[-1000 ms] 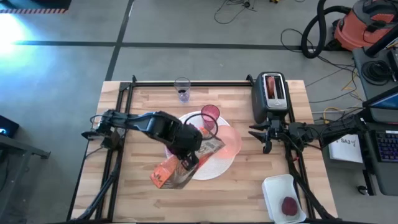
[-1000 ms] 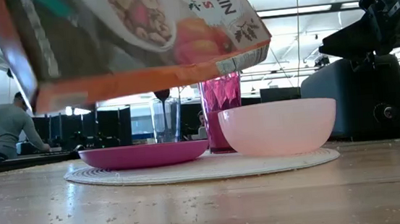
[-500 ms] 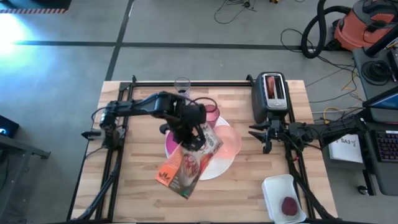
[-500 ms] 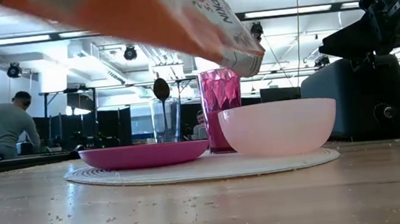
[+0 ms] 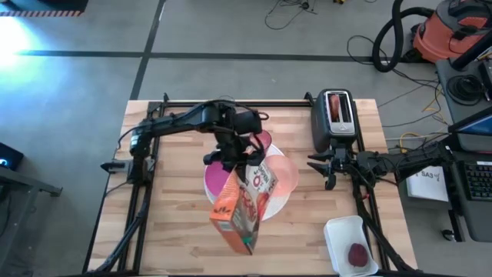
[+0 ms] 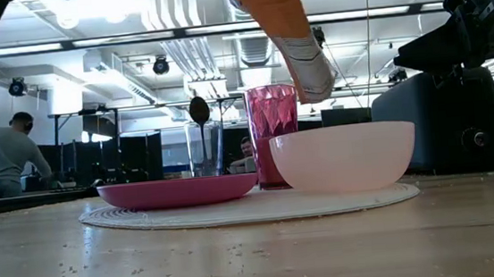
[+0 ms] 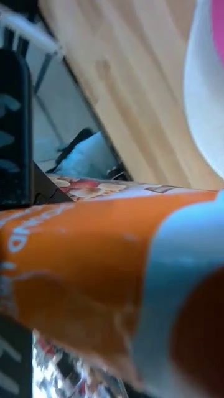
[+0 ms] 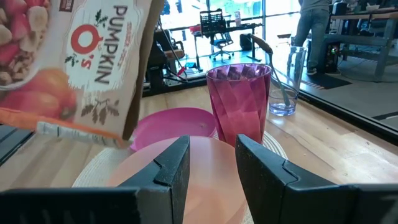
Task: Arrange a breakfast setting
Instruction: Pour the cereal from the cereal box into the orange bowl
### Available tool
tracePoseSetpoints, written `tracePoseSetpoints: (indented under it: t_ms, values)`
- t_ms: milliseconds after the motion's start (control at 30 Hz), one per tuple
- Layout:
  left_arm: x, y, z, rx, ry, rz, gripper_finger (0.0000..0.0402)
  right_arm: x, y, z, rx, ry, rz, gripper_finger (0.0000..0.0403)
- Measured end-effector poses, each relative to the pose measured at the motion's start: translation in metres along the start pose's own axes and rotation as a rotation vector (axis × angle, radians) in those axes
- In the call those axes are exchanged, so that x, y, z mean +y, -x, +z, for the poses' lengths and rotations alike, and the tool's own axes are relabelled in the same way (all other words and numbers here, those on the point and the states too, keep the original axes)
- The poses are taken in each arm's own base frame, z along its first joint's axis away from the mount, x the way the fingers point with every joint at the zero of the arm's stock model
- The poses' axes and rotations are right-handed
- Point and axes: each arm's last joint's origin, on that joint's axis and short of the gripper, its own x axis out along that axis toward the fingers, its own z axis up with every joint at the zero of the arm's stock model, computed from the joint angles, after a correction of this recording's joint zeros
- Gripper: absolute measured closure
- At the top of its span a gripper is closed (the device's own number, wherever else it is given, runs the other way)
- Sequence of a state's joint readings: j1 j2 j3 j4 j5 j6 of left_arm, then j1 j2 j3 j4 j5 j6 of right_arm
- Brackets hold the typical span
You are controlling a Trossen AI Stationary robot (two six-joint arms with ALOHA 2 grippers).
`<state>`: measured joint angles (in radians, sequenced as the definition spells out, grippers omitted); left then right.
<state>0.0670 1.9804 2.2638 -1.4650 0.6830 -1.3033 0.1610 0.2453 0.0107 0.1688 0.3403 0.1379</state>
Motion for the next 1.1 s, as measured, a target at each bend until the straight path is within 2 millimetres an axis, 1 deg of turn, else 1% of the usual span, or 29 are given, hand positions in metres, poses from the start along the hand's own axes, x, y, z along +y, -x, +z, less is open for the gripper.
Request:
tracePoseSetpoints:
  t_ms: [200, 400, 500, 867, 1100]
  values:
    - [-0.004, 0.000, 0.021, 0.063, 0.063, -0.034, 0.0402, 0.000, 0.000, 0.000, 0.000, 0.000, 0.000, 0.0284]
    - [-0.004, 0.007, 0.027, 0.097, 0.109, -0.060, 0.0402, 0.000, 0.000, 0.000, 0.000, 0.000, 0.000, 0.0284]
    - [-0.001, 0.012, 0.032, 0.103, 0.159, -0.061, 0.0402, 0.000, 0.000, 0.000, 0.000, 0.000, 0.000, 0.0284]
    - [0.004, 0.027, 0.047, 0.172, 0.242, -0.118, 0.0402, 0.000, 0.000, 0.000, 0.000, 0.000, 0.000, 0.0284]
    - [0.007, 0.030, 0.053, 0.196, 0.294, -0.130, 0.0402, 0.000, 0.000, 0.000, 0.000, 0.000, 0.000, 0.0284]
